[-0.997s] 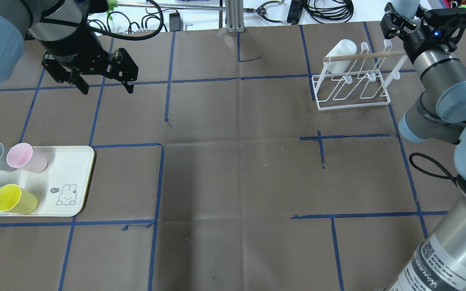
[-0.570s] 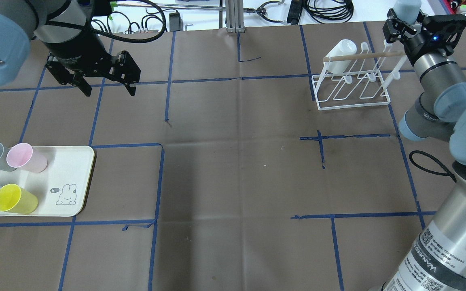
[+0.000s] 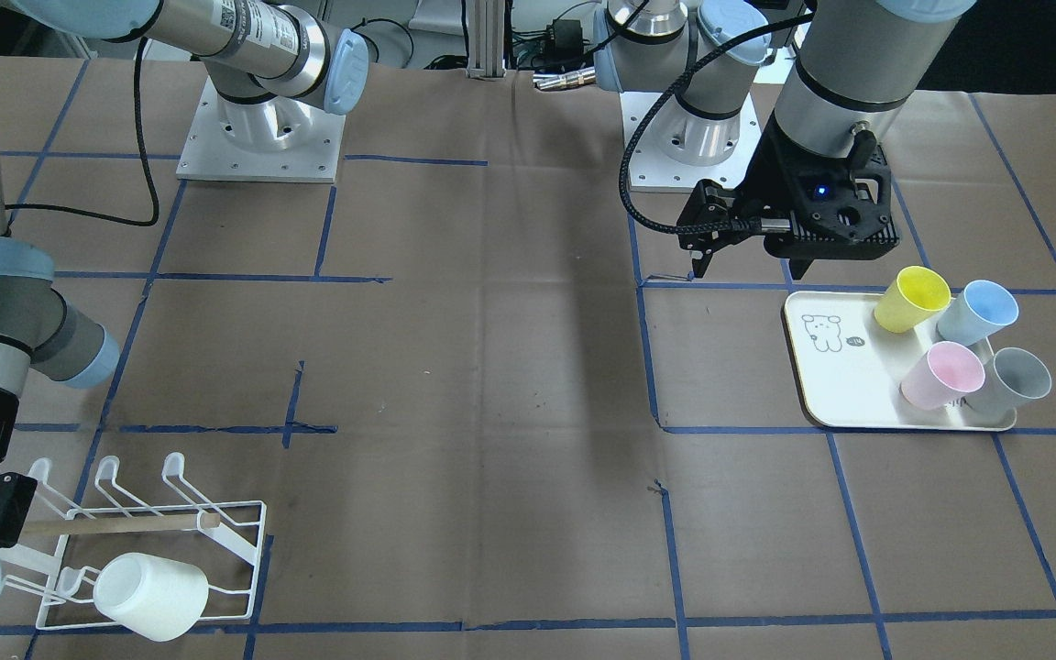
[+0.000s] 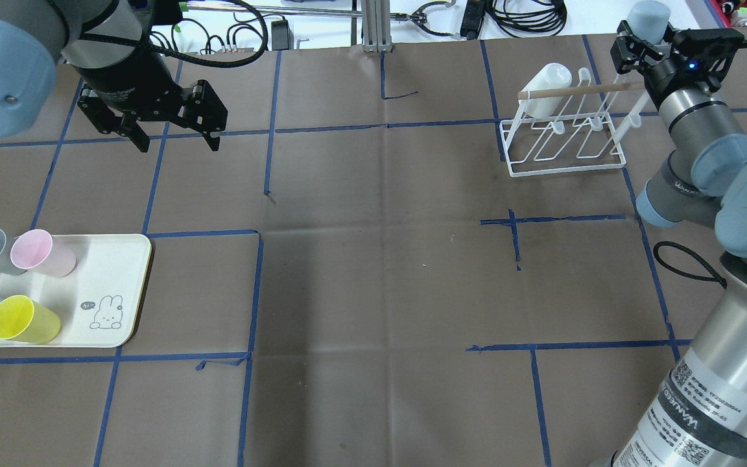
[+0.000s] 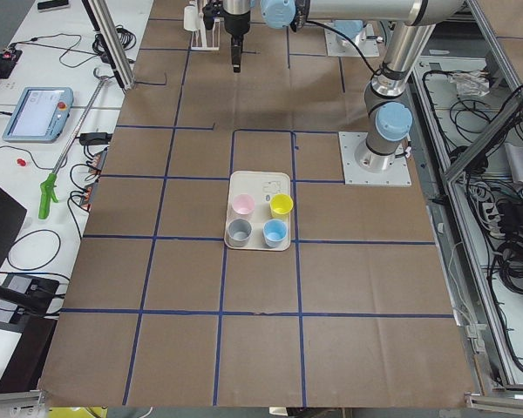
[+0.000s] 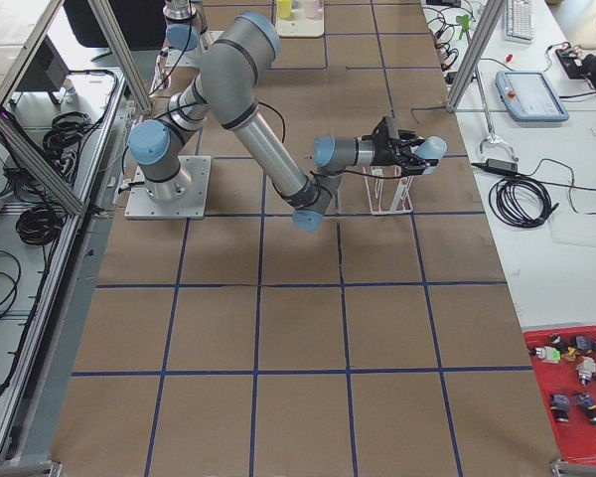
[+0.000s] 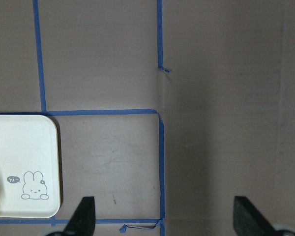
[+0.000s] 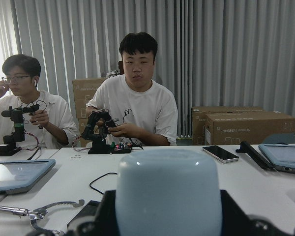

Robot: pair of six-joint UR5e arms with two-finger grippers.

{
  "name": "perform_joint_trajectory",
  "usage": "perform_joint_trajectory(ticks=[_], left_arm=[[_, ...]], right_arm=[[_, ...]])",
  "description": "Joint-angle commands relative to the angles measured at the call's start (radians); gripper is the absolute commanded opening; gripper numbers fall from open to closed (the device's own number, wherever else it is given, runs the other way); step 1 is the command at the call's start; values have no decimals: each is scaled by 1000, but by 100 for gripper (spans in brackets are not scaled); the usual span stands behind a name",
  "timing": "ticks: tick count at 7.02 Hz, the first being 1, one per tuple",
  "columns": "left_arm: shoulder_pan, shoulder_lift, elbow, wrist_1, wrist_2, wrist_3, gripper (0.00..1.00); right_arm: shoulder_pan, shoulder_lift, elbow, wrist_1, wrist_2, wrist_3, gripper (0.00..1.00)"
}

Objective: Transfer IKEA cup to right arm and place on rack

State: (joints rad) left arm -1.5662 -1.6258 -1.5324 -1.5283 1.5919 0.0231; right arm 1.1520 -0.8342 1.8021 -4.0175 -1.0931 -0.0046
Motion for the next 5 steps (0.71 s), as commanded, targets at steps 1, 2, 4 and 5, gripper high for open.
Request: perform_joint_trajectory(ticks=[1, 2, 4, 5], left_arm=[[2, 0, 0, 0, -1, 0, 100], [0, 0, 0, 0, -1, 0, 100], [0, 1, 0, 0, -3, 1, 100], [2, 0, 0, 0, -3, 1, 100]], right_arm=[[0, 23, 2, 0, 16, 0, 26], [0, 26, 5, 0, 16, 2, 26], [1, 20, 16, 3, 12, 3, 27], [2, 20, 25, 6, 15, 3, 34]])
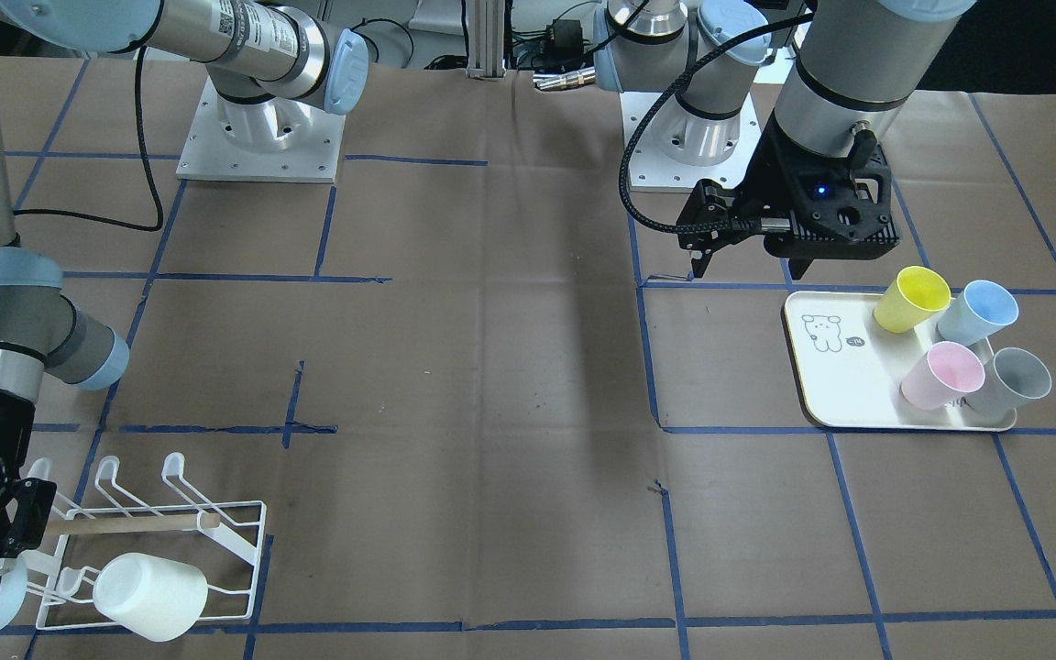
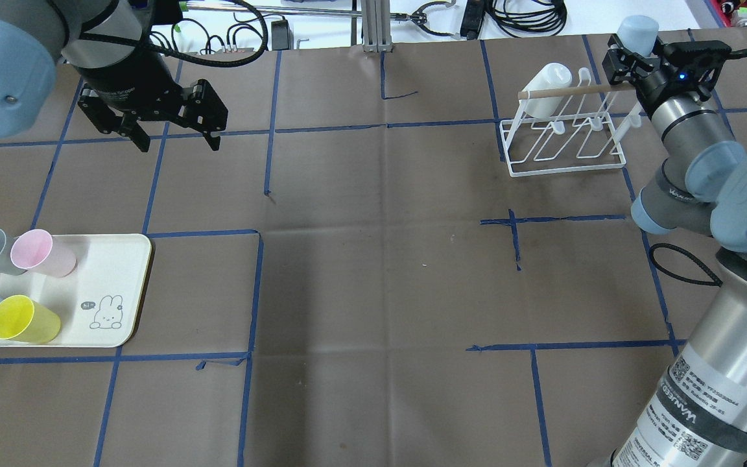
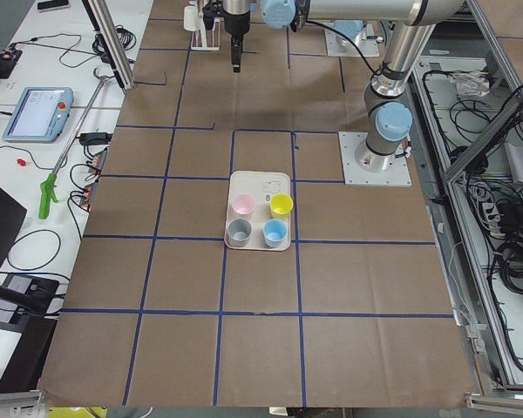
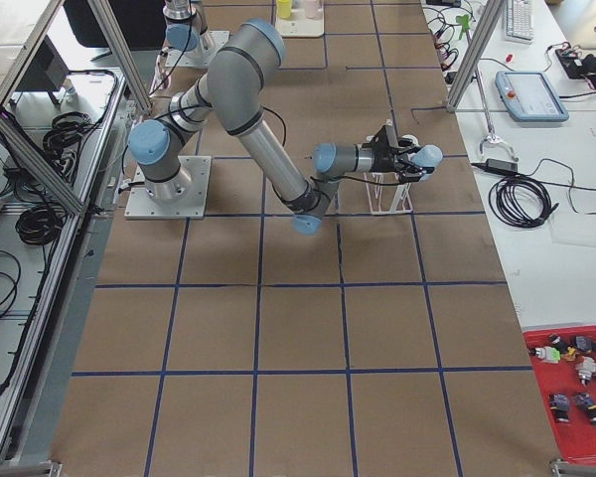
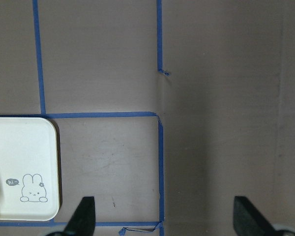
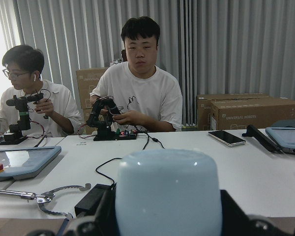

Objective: Transfer IKEA cup to right arm and place on rack

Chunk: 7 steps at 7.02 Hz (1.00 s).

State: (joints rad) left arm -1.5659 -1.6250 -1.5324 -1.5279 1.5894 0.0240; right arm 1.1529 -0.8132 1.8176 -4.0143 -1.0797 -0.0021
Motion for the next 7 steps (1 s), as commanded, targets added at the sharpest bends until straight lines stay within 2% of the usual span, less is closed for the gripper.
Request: perform_joint_trajectory(ticks=[1, 2, 3, 4, 7], left_arm=[[0, -1, 0, 0, 0, 1, 100], [1, -1, 0, 0, 1, 1, 100], [1, -1, 0, 0, 1, 2, 100], [1, -1, 0, 0, 1, 2, 100], [1, 1, 2, 0, 0, 2, 100]], right_arm=[[1, -3, 12, 5, 13, 1, 39], [1, -3, 14, 5, 15, 1, 55], [1, -3, 12, 5, 15, 5, 83], [1, -4, 11, 6, 29, 11, 99], [-1, -12, 8, 29, 35, 13, 100]])
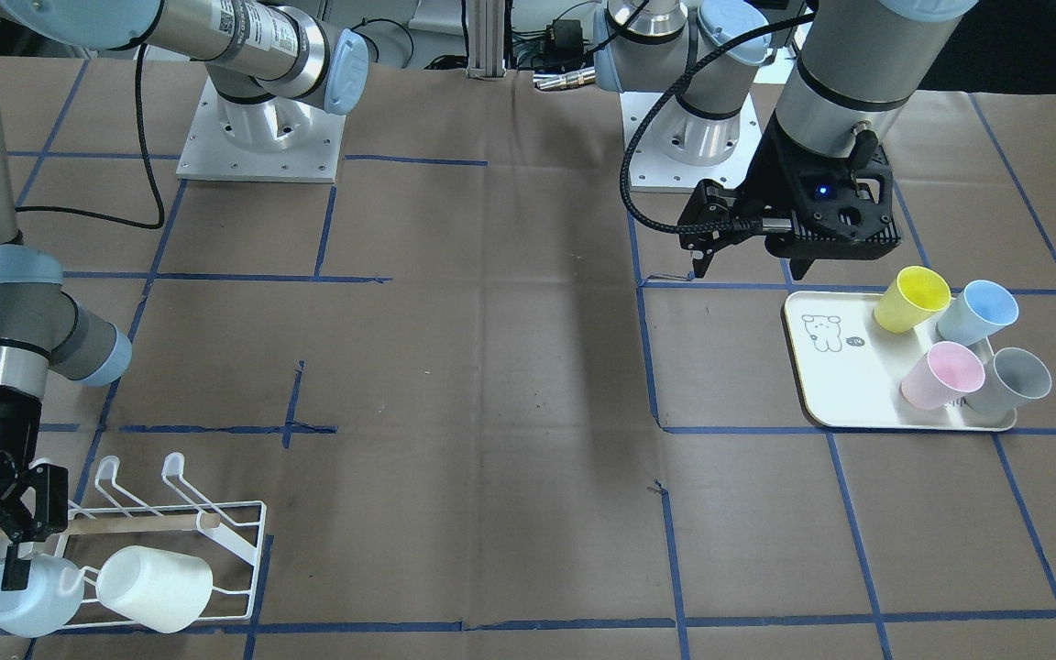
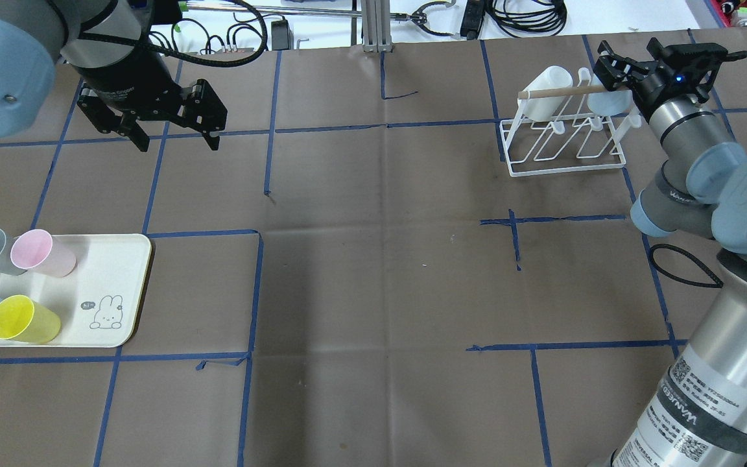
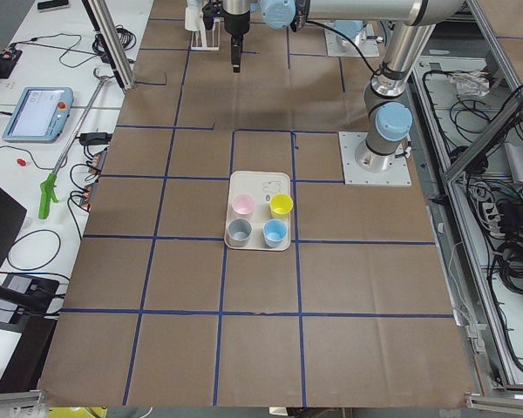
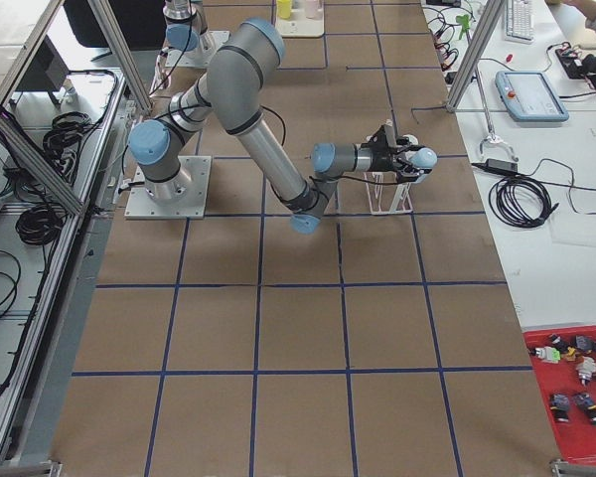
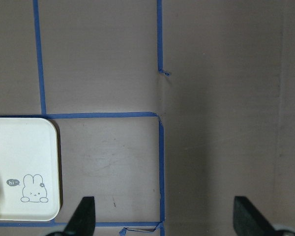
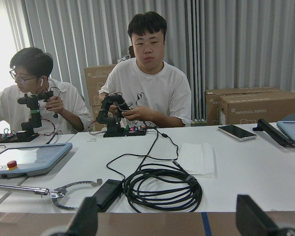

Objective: Transfer IKEA cup to right arm and place on rack

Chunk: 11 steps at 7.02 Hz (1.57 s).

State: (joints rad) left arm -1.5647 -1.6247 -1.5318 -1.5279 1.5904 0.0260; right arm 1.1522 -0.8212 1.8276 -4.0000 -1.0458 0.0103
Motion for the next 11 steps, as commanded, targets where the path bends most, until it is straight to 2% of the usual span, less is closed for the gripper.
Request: perform_joint_trajectory(ticks=[1, 3, 5, 9, 11], left_arm=[[0, 2, 1, -1, 0, 0, 100], [0, 3, 1, -5, 2, 0, 100], [0, 6, 1, -6, 2, 0, 100], [0, 6, 1, -6, 2, 0, 100], [0, 6, 1, -8, 2, 0, 100]], right_arm=[[0, -16, -8, 71, 4, -1, 100], [0, -90, -7, 108, -2, -13, 100], [0, -207, -2, 310, -2, -50, 100], [17, -459, -8, 880, -17, -170, 100], [46, -541, -8, 1069, -103, -191, 100]])
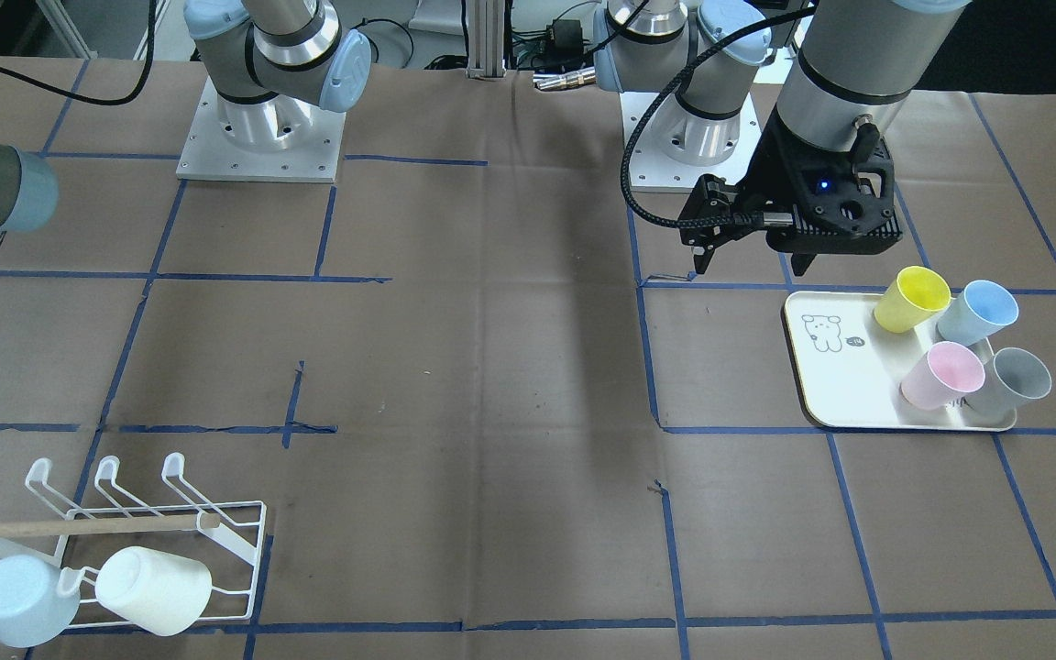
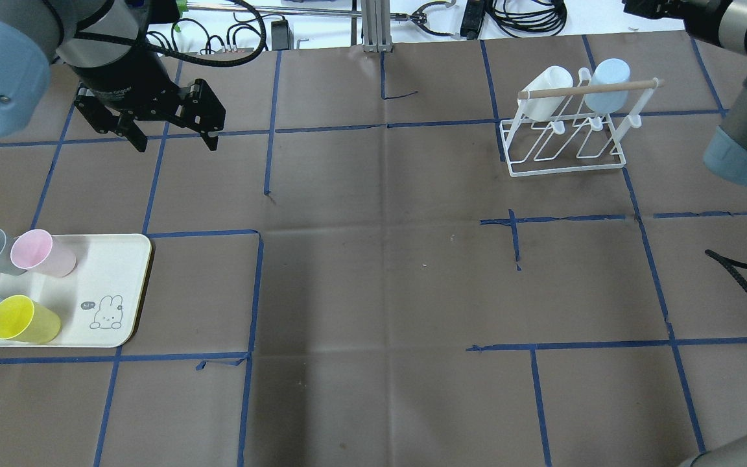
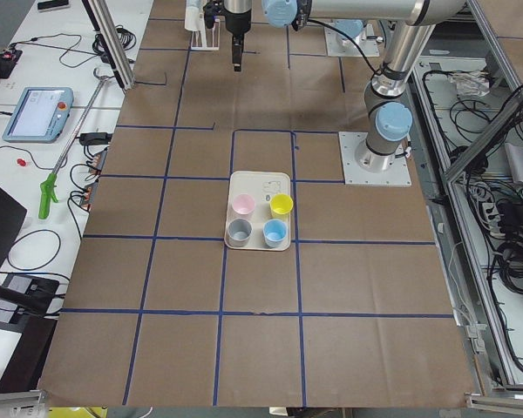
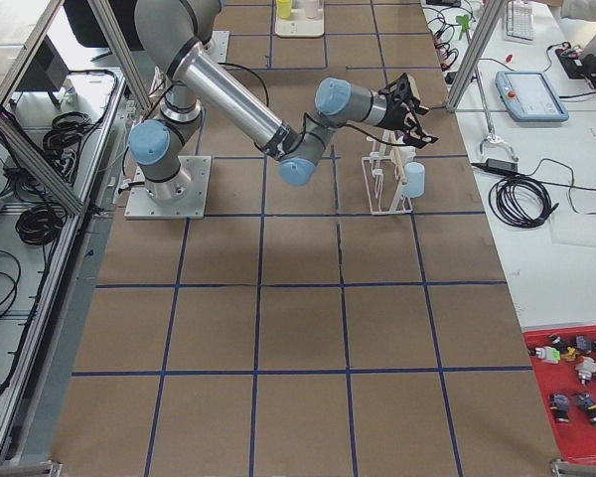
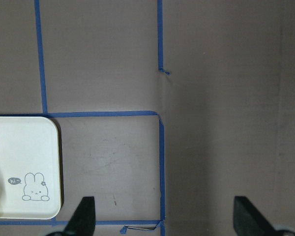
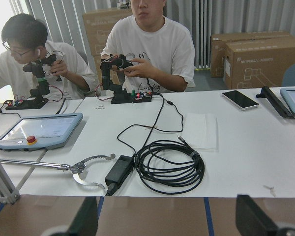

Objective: Transfer IKEA cup to right arm and place on rack

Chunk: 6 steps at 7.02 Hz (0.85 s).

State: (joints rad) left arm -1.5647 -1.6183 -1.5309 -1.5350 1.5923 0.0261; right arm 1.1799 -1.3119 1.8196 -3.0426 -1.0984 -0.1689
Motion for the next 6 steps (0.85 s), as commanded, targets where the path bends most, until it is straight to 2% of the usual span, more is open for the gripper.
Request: perform_joint_trajectory(ticks=[1, 2, 4, 6], left_arm=[[0, 0, 0, -1, 0, 0, 100], [0, 0, 0, -1, 0, 2, 100], [0, 1, 0, -1, 0, 0, 100], [0, 0, 2, -1, 0, 0, 100]], right_arm=[[39, -105, -2, 237, -113, -14, 100], [58, -159, -19, 360, -158, -17, 100], [115, -213, -68, 627, -323, -57, 100], [147, -282, -146, 1005, -339, -57, 100]])
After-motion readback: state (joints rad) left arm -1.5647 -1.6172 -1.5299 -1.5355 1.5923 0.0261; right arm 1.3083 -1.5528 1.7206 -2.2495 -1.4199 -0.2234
